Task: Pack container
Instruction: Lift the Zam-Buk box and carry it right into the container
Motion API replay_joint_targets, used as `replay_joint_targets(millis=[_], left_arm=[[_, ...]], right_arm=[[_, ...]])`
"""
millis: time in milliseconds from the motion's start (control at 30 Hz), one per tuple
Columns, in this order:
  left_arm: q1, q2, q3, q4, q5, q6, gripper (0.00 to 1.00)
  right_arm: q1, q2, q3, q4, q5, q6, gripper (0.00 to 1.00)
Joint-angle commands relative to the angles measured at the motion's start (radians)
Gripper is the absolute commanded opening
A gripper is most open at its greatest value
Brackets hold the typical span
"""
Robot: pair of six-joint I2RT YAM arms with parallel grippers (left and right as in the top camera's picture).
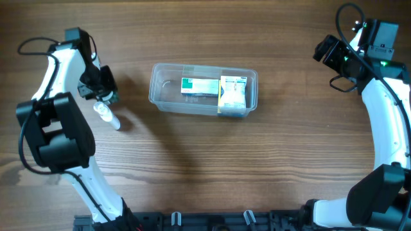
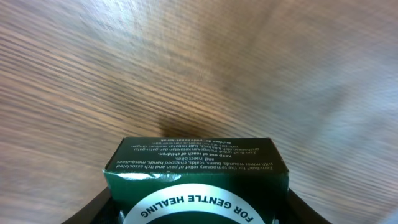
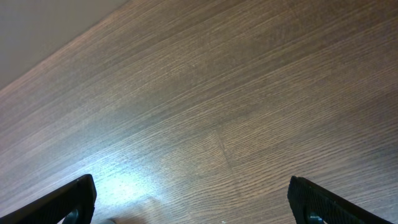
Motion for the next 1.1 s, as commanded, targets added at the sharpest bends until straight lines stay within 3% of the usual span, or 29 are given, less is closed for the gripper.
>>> replay_joint_targets(millis=[0, 467, 1067], left_arm=[[0.001, -0.103, 0.048, -0.007, 0.018, -0.018, 0.43], [-0.027, -0.323, 0.069, 0.009, 0.133, -0.017, 0.42], [-0.544, -0.334, 0.066, 0.043, 0.157, -0.025, 0.43]], right_arm=[[0.0, 0.01, 0.003, 0.003, -0.016, 0.006, 1.0], [0.0, 0.01, 0.003, 0.003, -0.016, 0.006, 1.0], [0.0, 0.01, 0.003, 0.003, -0.016, 0.006, 1.0]])
